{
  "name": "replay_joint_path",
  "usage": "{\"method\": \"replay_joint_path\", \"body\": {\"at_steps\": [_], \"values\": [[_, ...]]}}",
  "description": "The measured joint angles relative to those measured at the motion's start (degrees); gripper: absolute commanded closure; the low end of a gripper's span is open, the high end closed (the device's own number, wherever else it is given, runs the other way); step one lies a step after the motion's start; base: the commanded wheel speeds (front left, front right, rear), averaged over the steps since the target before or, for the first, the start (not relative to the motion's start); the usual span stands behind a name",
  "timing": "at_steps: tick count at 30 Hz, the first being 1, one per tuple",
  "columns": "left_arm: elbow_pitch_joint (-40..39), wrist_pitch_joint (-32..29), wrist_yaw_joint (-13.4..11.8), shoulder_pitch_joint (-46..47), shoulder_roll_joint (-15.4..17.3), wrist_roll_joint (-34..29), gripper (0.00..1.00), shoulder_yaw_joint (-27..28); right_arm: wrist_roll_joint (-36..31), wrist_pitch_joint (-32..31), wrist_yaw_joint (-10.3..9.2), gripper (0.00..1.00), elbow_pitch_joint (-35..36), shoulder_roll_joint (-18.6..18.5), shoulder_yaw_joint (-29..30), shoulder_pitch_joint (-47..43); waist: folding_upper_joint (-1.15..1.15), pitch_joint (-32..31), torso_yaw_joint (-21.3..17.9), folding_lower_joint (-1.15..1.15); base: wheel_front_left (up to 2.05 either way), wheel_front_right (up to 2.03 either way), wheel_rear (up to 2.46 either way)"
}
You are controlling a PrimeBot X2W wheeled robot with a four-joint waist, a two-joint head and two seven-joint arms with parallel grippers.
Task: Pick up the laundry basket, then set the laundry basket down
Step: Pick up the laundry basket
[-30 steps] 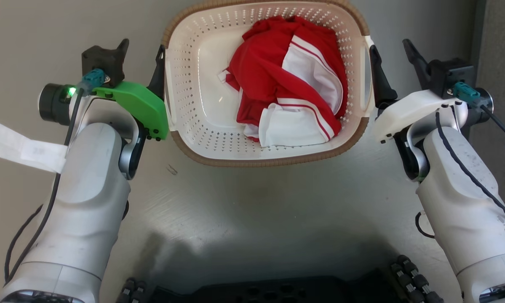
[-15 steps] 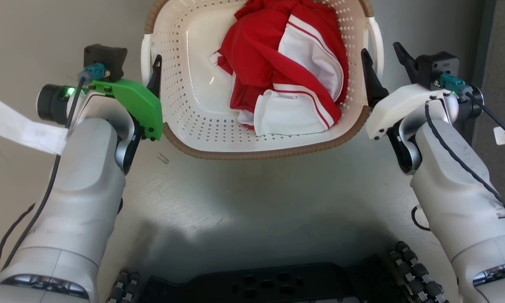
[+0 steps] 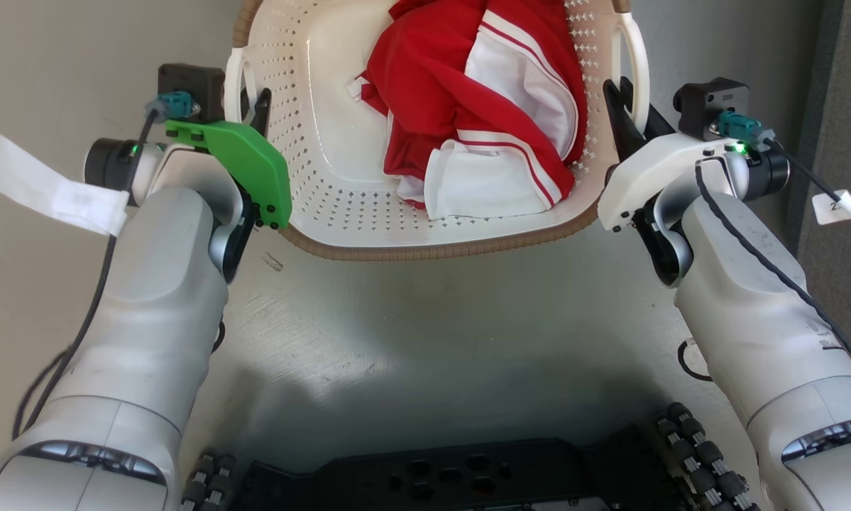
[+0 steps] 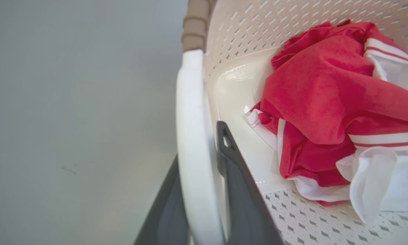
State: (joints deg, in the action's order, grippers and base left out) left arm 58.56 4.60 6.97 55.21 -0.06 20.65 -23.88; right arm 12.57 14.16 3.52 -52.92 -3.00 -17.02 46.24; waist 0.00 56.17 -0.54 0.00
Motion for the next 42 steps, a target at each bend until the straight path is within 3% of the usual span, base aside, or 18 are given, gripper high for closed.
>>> {"method": "replay_joint_path", "body": {"at_steps": [13,27,42], "values": [[3.93,0.57,0.09,0.69,-0.42,2.42,1.0,-0.35,1.03,0.11,1.02,1.0,-5.04,0.94,-0.46,0.82,0.0,-1.66,-0.1,0.0,0.0,0.0,0.0],[7.33,0.89,0.58,-0.73,-0.98,6.13,1.0,-2.19,2.13,-0.68,2.26,1.0,-11.6,1.56,-1.66,0.74,0.0,-7.54,-0.5,0.0,0.0,0.0,0.0],[5.86,-7.15,0.57,-8.18,-0.85,16.22,1.0,-7.3,7.09,-8.29,4.02,1.0,-16.46,1.64,-4.17,-2.47,0.0,-18.0,-1.42,0.0,0.0,0.0,0.0]]}}
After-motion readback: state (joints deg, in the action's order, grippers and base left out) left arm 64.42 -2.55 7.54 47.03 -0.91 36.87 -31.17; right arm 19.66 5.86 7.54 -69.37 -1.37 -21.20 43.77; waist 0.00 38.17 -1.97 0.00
